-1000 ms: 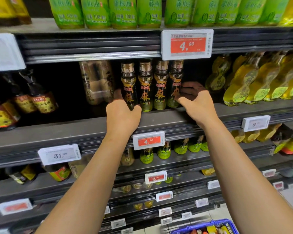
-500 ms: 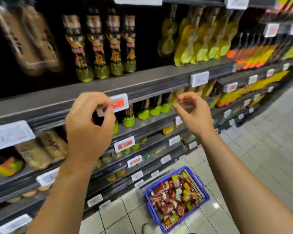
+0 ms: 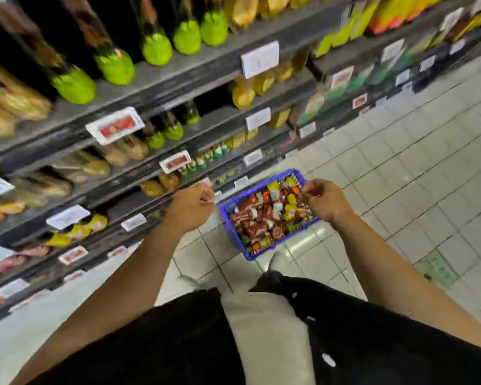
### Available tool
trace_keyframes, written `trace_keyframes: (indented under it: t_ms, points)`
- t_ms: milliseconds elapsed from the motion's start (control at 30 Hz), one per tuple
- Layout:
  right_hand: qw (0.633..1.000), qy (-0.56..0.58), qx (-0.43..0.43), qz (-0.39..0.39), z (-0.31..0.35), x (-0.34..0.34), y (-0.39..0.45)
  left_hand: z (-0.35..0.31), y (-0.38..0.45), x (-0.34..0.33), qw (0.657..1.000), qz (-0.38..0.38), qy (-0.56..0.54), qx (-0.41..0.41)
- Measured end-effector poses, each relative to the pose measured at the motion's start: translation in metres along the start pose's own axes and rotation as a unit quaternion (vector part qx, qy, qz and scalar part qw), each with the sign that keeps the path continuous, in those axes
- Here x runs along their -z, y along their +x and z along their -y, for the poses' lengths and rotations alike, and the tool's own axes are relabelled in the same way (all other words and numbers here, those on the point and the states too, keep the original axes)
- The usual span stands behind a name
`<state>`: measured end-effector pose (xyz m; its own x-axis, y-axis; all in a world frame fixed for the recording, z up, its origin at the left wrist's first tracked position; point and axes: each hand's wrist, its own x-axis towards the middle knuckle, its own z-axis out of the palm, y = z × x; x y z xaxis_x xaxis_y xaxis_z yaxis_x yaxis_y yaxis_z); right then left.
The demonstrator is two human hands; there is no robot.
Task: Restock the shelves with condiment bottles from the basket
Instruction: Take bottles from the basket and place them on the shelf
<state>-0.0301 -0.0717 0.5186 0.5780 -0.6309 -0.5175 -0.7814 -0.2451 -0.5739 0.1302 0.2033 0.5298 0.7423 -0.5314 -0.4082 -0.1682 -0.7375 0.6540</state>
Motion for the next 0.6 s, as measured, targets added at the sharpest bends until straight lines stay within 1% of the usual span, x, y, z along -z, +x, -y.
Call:
trace_keyframes:
  t_ms: [67, 133, 233, 300, 400, 467, 533, 600]
  points:
    - [0.999, 0.001, -0.034, 0.033, -0.044, 0.001, 0.017, 0.001, 0.000, -0.044, 0.997, 0.043, 0.018, 0.068]
    - [0.995, -0.012, -0.060, 0.073, -0.083, 0.003, 0.033, 0.004, 0.001, -0.084, 0.986, 0.090, 0.028, 0.139]
    - [0.979, -0.032, -0.136, 0.147, -0.134, 0.003, 0.053, 0.009, 0.004, -0.137, 0.970, 0.135, 0.050, 0.195]
    - [0.969, -0.053, -0.157, 0.184, -0.164, 0.001, 0.063, 0.013, 0.008, -0.172, 0.960, 0.172, 0.047, 0.215]
    - [0.959, -0.093, -0.157, 0.216, -0.204, -0.013, 0.079, 0.032, 0.023, -0.220, 0.945, 0.214, 0.060, 0.241]
    - [0.953, -0.114, -0.157, 0.234, -0.222, -0.033, 0.091, 0.055, 0.034, -0.248, 0.931, 0.249, 0.102, 0.249]
    - [0.947, -0.130, -0.155, 0.250, -0.239, -0.063, 0.105, 0.085, 0.048, -0.276, 0.913, 0.293, 0.160, 0.233]
    - [0.940, -0.139, -0.150, 0.275, -0.255, -0.100, 0.122, 0.116, 0.069, -0.302, 0.903, 0.315, 0.193, 0.217]
